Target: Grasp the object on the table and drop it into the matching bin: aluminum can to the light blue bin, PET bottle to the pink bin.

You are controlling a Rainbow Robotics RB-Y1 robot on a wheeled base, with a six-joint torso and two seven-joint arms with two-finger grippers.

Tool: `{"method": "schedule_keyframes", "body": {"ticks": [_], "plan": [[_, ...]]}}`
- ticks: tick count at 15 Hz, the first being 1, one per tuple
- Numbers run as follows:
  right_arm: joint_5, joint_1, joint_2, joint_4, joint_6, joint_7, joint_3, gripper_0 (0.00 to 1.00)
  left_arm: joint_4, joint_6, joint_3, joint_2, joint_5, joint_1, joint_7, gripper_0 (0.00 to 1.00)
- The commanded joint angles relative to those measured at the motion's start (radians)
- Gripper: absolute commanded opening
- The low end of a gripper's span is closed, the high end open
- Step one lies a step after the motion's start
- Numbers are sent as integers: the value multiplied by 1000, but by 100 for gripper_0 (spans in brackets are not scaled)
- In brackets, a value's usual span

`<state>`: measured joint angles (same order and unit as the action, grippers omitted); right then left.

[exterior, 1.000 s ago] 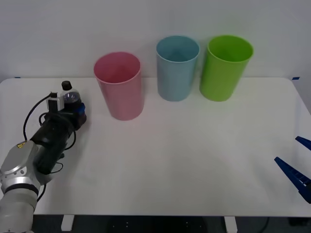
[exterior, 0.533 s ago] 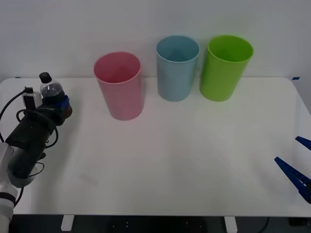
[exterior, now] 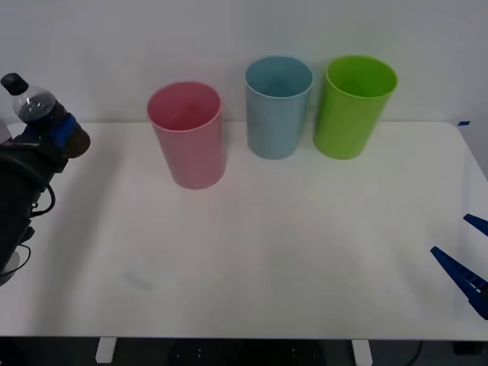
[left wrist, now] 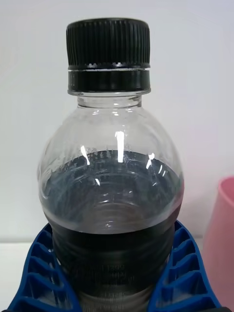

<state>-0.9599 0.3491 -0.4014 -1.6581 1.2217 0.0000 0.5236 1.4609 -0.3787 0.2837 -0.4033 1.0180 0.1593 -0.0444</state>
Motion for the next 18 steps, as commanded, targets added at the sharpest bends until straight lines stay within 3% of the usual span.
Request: {"method": "schedule_keyframes", "body": {"ticks": [1,5,9,18], "plan": [[0,0,0,0,0,0,0,100,69,0,-5,-52,-22,-3,81,0],[0,0,0,0,0,0,0,100,131,0,-40,-124,-27,31,195,0],[0,0,0,0,0,0,0,100,118,0,-113,-160,-26,114,218,0],[0,0,0,0,0,0,0,100,-163,-85,-331,-161,39,424,221,0]]}}
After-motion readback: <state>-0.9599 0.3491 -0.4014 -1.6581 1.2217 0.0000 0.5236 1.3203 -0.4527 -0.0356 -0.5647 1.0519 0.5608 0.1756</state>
